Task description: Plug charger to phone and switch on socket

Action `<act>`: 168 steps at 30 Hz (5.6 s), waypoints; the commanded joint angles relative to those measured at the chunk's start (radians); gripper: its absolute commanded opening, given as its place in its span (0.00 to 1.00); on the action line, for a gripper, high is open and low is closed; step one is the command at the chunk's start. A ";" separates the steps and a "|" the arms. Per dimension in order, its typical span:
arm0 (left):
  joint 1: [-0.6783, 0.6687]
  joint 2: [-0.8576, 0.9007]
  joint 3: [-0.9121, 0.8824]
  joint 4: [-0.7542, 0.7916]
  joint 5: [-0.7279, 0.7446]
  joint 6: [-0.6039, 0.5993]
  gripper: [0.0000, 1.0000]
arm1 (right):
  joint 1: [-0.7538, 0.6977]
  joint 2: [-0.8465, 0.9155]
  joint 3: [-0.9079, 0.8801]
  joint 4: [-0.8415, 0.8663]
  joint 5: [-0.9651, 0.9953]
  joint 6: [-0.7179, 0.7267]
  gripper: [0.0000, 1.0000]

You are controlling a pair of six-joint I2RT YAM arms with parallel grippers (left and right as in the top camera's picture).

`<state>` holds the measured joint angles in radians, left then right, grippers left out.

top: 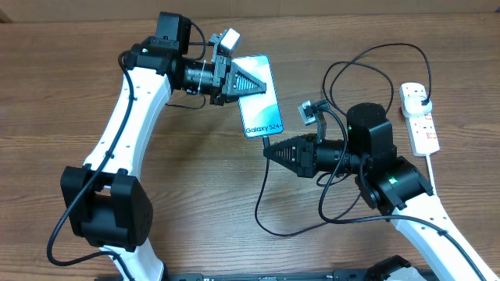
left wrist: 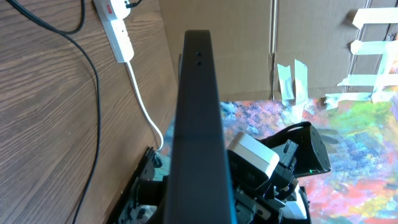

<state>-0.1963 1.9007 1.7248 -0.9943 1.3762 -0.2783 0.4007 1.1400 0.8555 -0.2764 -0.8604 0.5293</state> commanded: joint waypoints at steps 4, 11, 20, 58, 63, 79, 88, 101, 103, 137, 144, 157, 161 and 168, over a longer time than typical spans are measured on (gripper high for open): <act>-0.092 -0.004 -0.002 -0.039 0.047 0.031 0.04 | -0.049 0.009 0.027 0.086 0.145 0.006 0.04; -0.106 -0.004 -0.002 -0.049 0.049 0.032 0.04 | -0.050 0.011 0.027 0.093 0.152 0.006 0.04; -0.106 -0.004 -0.002 -0.048 0.044 0.032 0.04 | -0.050 0.013 0.027 0.089 0.148 0.006 0.04; -0.041 0.235 -0.002 -0.228 -0.548 0.250 0.04 | -0.050 0.013 0.027 -0.295 0.221 -0.093 0.55; -0.026 0.310 -0.002 -0.224 -0.549 0.257 0.04 | -0.050 0.013 0.027 -0.310 0.239 -0.093 0.56; 0.020 0.415 -0.002 -0.188 -0.549 0.256 0.04 | -0.050 0.022 0.027 -0.322 0.240 -0.119 0.56; 0.021 0.434 -0.002 -0.163 -0.551 0.253 0.04 | -0.050 0.027 0.027 -0.333 0.240 -0.119 0.56; 0.019 0.434 -0.002 -0.164 -0.652 0.180 0.12 | -0.050 0.027 0.027 -0.342 0.239 -0.119 0.56; 0.019 0.434 -0.002 -0.163 -0.654 0.177 0.20 | -0.050 0.027 0.027 -0.343 0.239 -0.119 0.56; 0.019 0.434 -0.002 -0.191 -0.734 0.177 0.39 | -0.050 0.027 0.027 -0.339 0.240 -0.119 0.56; 0.019 0.434 -0.002 -0.190 -0.756 0.175 0.42 | -0.050 0.027 0.027 -0.339 0.240 -0.119 0.56; 0.019 0.434 -0.002 -0.203 -0.862 0.166 0.51 | -0.050 0.027 0.027 -0.340 0.240 -0.119 0.56; 0.019 0.434 -0.002 -0.211 -0.896 0.166 0.54 | -0.050 0.027 0.027 -0.340 0.240 -0.119 0.56; 0.019 0.434 -0.002 -0.213 -0.947 0.166 0.57 | -0.050 0.027 0.027 -0.340 0.240 -0.119 0.56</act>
<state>-0.1814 2.3135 1.7287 -1.2186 0.5781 -0.1055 0.3550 1.1664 0.8505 -0.6212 -0.6235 0.4183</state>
